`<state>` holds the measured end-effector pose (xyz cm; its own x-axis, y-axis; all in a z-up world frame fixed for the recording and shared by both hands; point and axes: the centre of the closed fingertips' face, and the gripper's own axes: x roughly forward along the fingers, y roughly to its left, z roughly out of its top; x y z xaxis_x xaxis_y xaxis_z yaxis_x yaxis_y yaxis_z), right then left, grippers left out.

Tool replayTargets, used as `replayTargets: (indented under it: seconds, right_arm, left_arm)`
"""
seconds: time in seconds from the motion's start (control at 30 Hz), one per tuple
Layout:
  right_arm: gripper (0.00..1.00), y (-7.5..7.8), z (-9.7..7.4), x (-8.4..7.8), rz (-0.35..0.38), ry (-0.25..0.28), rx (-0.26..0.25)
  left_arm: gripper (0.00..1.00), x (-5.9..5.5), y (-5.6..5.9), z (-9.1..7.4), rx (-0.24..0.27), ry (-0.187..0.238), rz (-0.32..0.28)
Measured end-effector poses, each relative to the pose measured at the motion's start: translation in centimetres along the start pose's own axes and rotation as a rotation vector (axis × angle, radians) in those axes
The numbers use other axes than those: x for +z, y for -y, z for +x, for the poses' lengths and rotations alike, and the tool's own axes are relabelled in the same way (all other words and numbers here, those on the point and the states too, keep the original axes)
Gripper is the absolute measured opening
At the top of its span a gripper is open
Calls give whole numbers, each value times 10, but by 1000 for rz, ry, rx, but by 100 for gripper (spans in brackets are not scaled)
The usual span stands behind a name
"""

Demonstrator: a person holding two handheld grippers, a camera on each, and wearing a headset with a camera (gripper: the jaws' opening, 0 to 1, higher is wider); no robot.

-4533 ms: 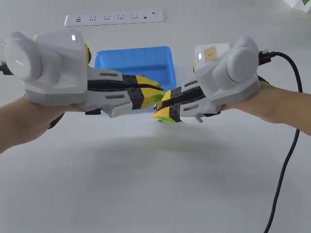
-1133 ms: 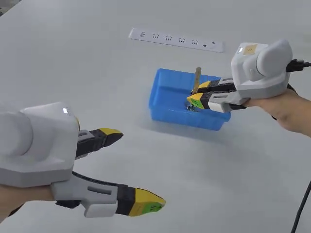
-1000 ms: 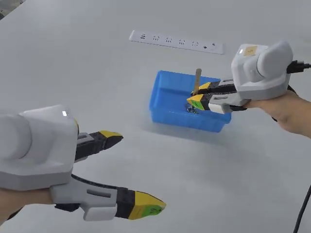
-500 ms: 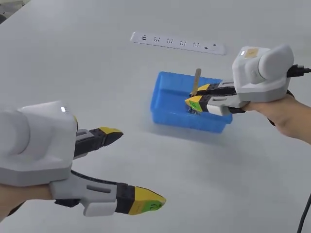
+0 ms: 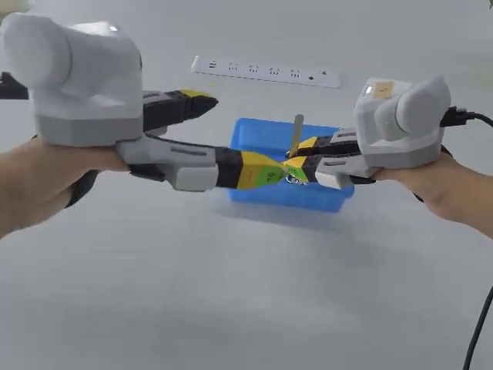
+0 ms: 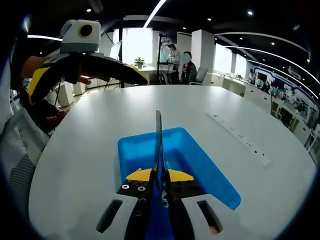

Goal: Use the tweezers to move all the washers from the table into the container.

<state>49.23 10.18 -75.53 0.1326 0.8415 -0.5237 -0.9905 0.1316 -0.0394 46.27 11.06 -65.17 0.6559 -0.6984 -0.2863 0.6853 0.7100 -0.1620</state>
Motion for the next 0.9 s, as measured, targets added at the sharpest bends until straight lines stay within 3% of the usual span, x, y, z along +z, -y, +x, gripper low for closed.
replayTargets:
  seconds: [0.13, 0.23, 0.3, 0.37, 0.5, 0.6, 0.7, 0.9]
  right_arm:
    - [11, -1, -2, 0, -10, 1, 0]
    - [11, 0, -4, 1, -19, 1, -2]
    - [11, 1, -5, 0, -27, 0, -2]
    - [11, 2, -7, 1, -24, 4, -2]
    - [11, 2, -10, 1, -28, 6, -4]
    - [11, 2, -11, 1, -33, 6, -3]
    - [11, 1, -12, 1, -42, 4, -4]
    - [11, -2, -12, 3, -67, 1, -2]
  left_arm:
    - [80, 7, 4, 26, -42, -1, 27]
    - [70, 5, 5, 40, -74, -28, 54]
    - [50, 3, 6, 44, -97, -56, 106]
    - [34, 1, 5, 50, -101, -73, 116]
    - [37, -4, 6, 55, -126, -101, 115]
    - [34, -8, 6, 58, -144, -122, 148]
    - [23, -12, 7, 60, -162, -149, 180]
    - [7, -9, 12, 64, -199, -148, 215]
